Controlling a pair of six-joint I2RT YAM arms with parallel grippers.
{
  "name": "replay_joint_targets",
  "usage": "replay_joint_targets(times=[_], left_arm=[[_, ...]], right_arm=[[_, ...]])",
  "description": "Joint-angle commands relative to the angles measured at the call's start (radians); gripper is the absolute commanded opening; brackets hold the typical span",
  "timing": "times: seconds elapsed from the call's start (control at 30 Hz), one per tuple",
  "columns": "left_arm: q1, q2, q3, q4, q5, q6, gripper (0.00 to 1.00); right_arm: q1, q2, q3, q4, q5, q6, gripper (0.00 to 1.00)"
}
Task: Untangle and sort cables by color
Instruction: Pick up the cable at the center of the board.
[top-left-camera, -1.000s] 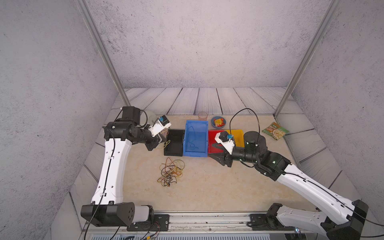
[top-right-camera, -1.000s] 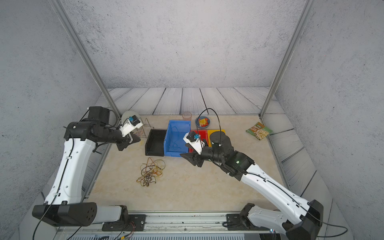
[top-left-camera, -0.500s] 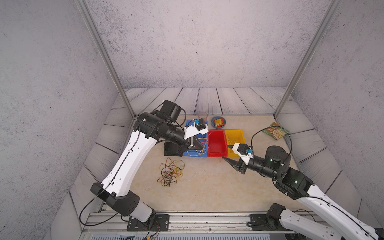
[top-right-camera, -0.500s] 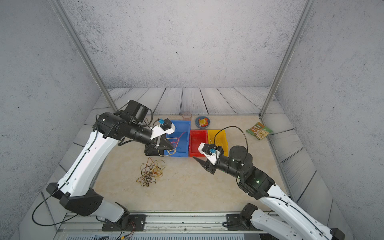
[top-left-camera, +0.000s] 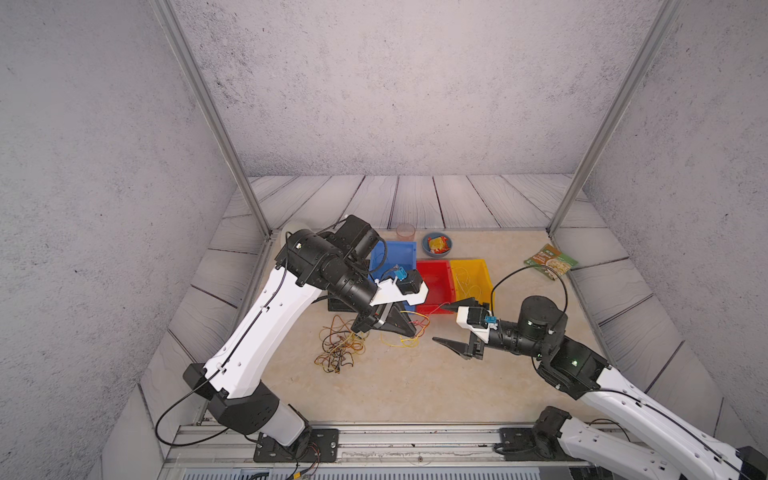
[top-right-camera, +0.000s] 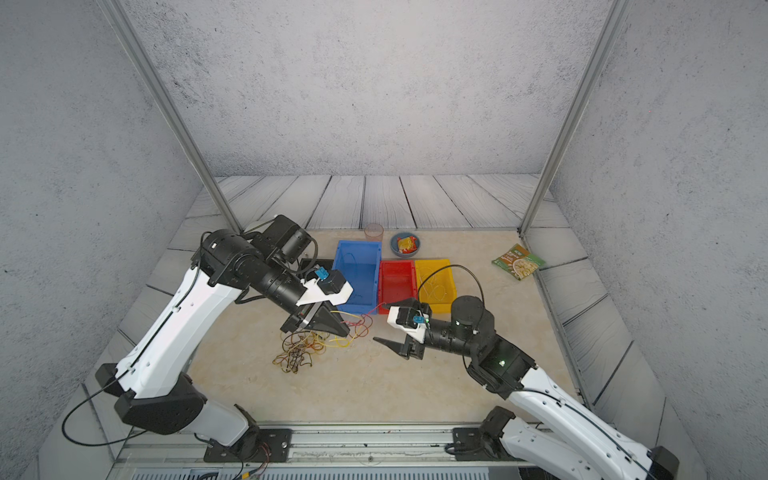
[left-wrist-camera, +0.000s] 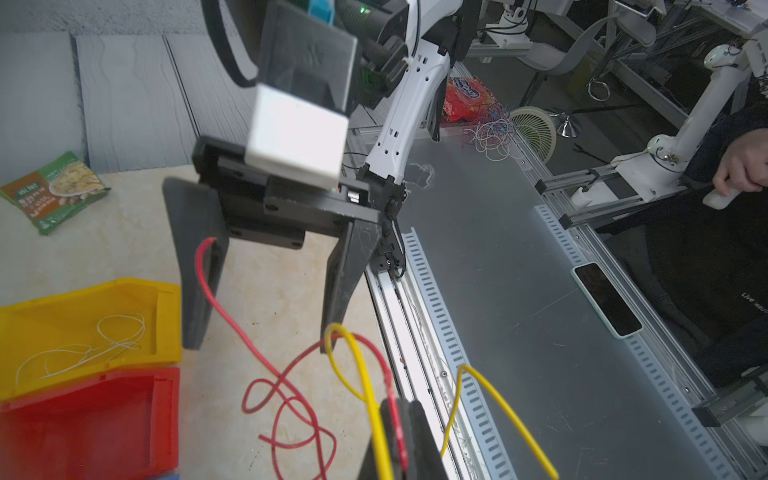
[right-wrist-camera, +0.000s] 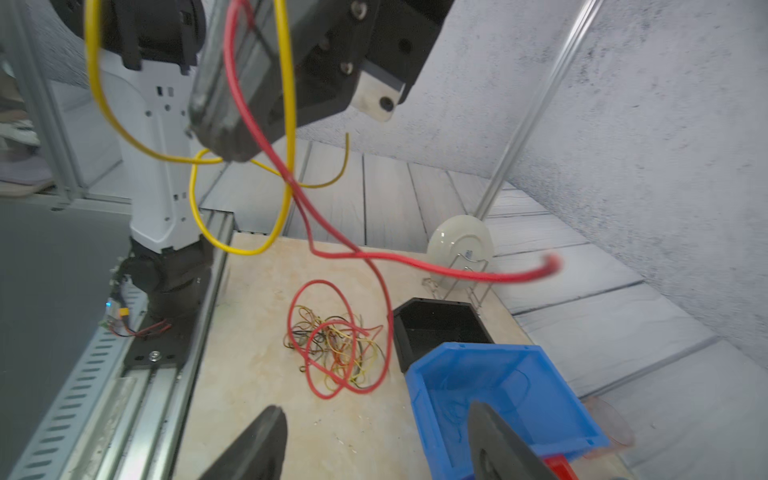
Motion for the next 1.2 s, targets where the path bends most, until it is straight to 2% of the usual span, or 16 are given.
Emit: replay_joint_targets(times=[0.0,0.13,0.27,0.3,0.33,0.37,0.43,0.57,0.77,0.93,1.17], left_arm=[[-0.004,-0.017,0.019,-0.064,0.027,0.035,0.0],[-0.003,-0.017,0.016,-0.064,0.027,0.036,0.0],[-0.004,-0.017,0.015,-0.067,0.034,0.039,0.0],[-0.004,-0.018,0.016,-0.068,0.039,0.041,0.0],[-0.004,-0.017,0.014,-0.067,0.041,0.041,0.0],[-0.004,-0.017,0.014,-0.068,0.041,0.041,0.0],[-0.003,-0.015,0.015,-0.067,0.035,0.04,0.0],[-0.002,-0.019,0.02,-0.058,0.012,0.022,0.0],[0.017,-0.037,0.009,-0.027,-0.044,-0.051,0.0],[0.052,-0.06,-0.009,-0.004,-0.068,-0.088,0.09],[0.101,-0.087,-0.085,0.074,-0.065,-0.166,0.27]], right_arm=[[0.007,0.066,0.019,0.086,-0.187,0.103,0.73],[0.016,0.105,0.027,0.161,-0.161,0.139,0.72],[0.017,0.106,0.015,0.259,-0.108,0.178,0.64],[0.018,0.109,0.024,0.256,-0.105,0.177,0.58],[0.017,0.111,0.036,0.241,-0.098,0.175,0.47],[0.017,0.116,0.048,0.222,-0.092,0.174,0.35],[0.017,0.123,0.077,0.168,-0.083,0.163,0.02],[0.017,0.129,0.116,0.073,-0.005,0.142,0.0],[0.015,0.081,0.124,-0.04,0.206,0.109,0.0],[0.014,0.032,0.113,-0.089,0.329,0.094,0.0],[0.014,0.005,0.099,-0.143,0.372,0.095,0.0]])
